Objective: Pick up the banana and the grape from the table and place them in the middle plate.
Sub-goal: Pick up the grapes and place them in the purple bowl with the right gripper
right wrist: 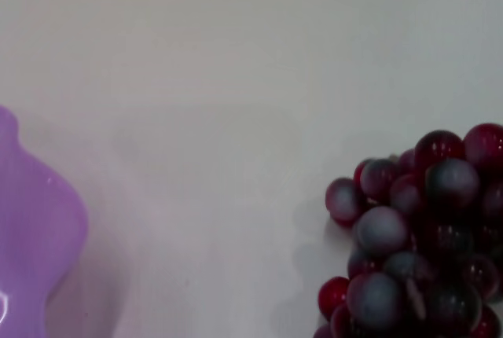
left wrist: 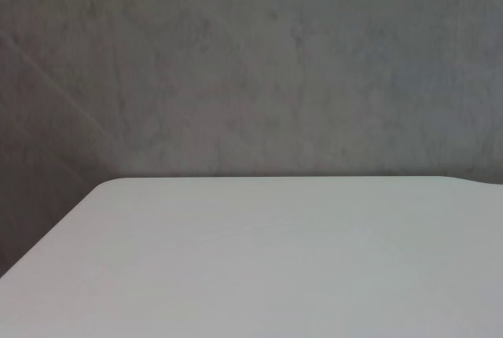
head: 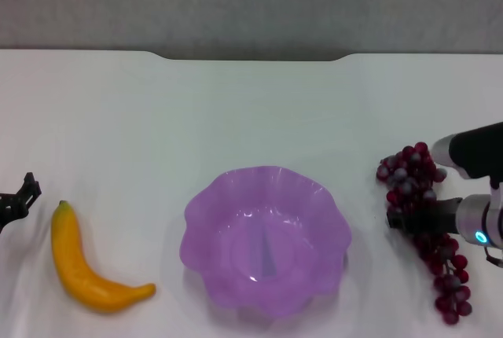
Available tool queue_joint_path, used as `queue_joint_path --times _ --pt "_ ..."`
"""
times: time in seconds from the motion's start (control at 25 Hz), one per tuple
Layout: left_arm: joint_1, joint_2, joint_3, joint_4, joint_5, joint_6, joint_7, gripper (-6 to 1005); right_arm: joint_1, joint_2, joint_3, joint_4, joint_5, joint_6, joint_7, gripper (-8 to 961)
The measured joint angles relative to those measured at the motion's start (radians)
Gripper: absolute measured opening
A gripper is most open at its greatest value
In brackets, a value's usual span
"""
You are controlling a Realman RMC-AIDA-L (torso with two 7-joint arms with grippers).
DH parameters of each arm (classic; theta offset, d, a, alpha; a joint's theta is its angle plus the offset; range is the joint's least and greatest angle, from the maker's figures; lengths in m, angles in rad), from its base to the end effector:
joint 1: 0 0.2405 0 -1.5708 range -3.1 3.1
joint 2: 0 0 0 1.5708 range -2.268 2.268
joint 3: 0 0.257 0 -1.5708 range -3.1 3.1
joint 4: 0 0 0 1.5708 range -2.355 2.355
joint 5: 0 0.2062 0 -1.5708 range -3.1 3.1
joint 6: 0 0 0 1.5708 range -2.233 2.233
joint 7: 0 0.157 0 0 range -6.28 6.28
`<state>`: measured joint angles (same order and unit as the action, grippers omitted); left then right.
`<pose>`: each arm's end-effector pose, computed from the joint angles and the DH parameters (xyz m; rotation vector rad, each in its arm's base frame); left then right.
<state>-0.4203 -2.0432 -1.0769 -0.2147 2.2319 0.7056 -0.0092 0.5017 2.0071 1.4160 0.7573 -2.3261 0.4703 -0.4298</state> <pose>-0.3981 0.3455 -0.0073 -1.4699 -0.8786 -0.3172 0.3079 0.3878 -0.0632 -2.0938 1.1038 -0.0887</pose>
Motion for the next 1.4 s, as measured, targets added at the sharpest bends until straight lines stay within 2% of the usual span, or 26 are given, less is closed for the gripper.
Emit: queue_joint_path --times 0.36,0.64,0.88,1.2,1.4 --pt "0.001 0.000 0.000 0.001 0.000 0.000 0.000 887 -0.080 -0.001 -0.155 0.005 0.042 -0.283 0.001 559" --pt "0.000 -0.001 0.000 0.001 0.000 0.000 0.000 886 -0.127 0.000 -0.315 -0.012 0.042 -0.546 0.005 542" --pt "-0.002 -0.002 0.000 -0.001 0.000 0.000 0.000 886 -0.154 0.000 -0.368 -0.025 0.042 -0.680 0.015 537" --pt "-0.003 -0.001 0.000 0.000 0.000 0.000 0.000 886 -0.187 -0.001 -0.533 -0.145 0.036 -1.083 0.140 514" --pt "-0.003 -0.001 0.001 0.001 0.000 0.000 0.000 886 -0.191 -0.001 -0.574 -0.179 0.034 -1.199 0.183 506"
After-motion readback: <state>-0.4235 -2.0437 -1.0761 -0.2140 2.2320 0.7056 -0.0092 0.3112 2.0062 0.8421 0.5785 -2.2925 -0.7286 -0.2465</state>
